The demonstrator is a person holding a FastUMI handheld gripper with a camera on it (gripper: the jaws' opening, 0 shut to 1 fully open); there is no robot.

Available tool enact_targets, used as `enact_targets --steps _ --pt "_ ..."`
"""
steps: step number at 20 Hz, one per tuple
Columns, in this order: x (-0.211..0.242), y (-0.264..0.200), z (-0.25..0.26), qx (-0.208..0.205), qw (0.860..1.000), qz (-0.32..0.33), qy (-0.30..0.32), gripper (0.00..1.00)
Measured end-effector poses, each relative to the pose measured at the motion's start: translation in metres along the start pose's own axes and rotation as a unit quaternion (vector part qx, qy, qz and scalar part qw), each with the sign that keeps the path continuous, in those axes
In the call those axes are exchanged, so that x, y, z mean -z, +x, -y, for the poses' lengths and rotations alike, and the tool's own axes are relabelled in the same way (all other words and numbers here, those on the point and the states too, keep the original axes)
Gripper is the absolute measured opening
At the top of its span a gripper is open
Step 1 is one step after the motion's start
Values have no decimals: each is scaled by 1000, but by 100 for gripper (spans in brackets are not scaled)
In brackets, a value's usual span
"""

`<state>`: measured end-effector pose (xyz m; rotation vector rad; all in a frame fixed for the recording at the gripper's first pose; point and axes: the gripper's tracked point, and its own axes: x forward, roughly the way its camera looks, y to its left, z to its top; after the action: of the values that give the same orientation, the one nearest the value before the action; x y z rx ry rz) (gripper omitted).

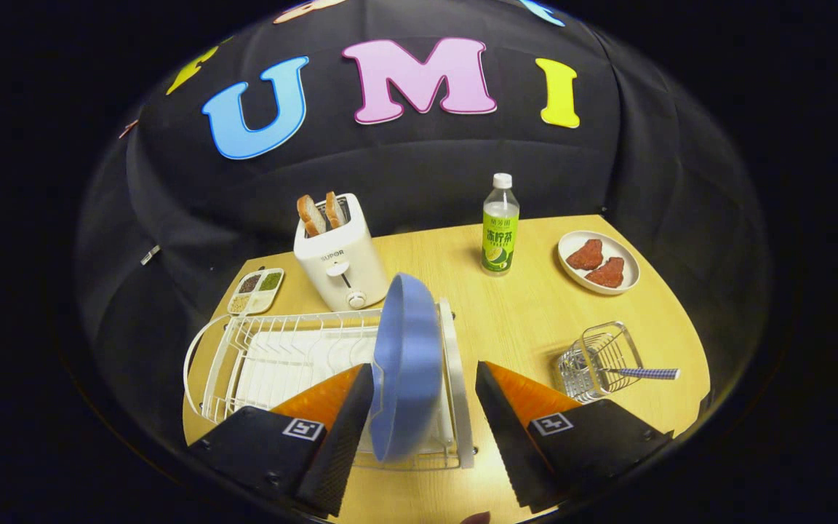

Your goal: Take the plate from the dish rack, then take the spoon from the basket and place it into the plate.

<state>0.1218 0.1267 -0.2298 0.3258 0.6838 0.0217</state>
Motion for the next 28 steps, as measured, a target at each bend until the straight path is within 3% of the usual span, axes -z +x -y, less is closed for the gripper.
enact_targets --steps 3,4,7,8,17,22,28 --pt "7 22 -4 15 1000 -7 -7 81" --pt "8 28 -4 22 1000 -7 -14 67" --pt "11 33 2 50 998 -3 -25 40" --pt "11 33 8 67 997 -2 -29 36" --pt "-37 16 7 115 986 46 -113 28" --pt "-53 2 11 103 989 66 -80 28" --pt "-53 -31 15 56 995 66 -41 28"
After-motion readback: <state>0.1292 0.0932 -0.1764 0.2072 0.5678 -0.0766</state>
